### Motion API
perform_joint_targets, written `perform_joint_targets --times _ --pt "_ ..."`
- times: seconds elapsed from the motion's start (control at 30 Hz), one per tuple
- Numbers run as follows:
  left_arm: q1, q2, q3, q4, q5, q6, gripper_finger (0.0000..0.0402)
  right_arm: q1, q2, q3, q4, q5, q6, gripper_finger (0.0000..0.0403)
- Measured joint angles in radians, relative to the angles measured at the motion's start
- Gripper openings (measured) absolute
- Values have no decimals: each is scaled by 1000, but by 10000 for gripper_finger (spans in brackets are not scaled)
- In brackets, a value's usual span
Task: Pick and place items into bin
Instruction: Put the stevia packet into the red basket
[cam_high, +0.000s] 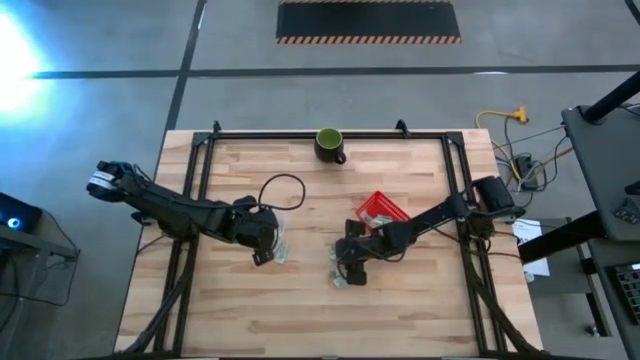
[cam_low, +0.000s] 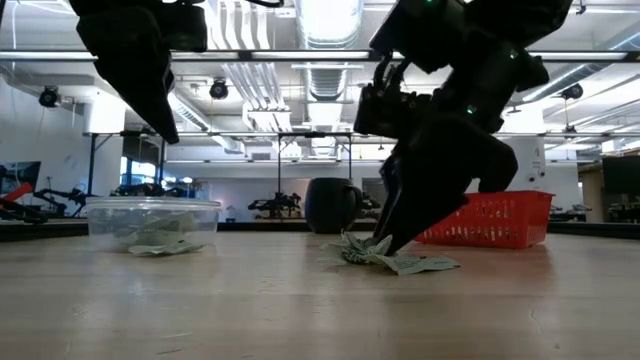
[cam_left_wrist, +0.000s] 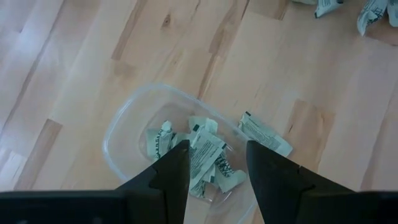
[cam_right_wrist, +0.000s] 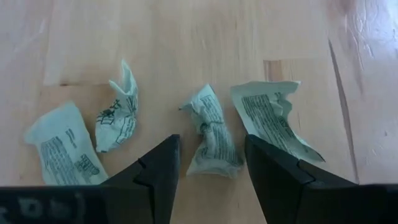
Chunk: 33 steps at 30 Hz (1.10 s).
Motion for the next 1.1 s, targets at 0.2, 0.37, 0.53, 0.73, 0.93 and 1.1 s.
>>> perform_joint_targets --times 0.2,0.37,0.53,0.73,0.93,1.1 --pt "0 1 0 3 0 0 140 0 14 2 3 -11 46 171" --pt "0 1 0 7 0 0 140 0 14 2 2 -11 49 163" --pt "0 1 -1 9 0 1 140 -1 14 2 1 -11 52 128" --pt "0 1 -1 10 0 1 140 0 14 2 3 -14 52 78" --pt "0 1 -1 10 0 1 140 0 11 5 -2 -19 61 48" --pt "0 1 -1 10 0 1 140 1 -4 25 -16 -30 54 39"
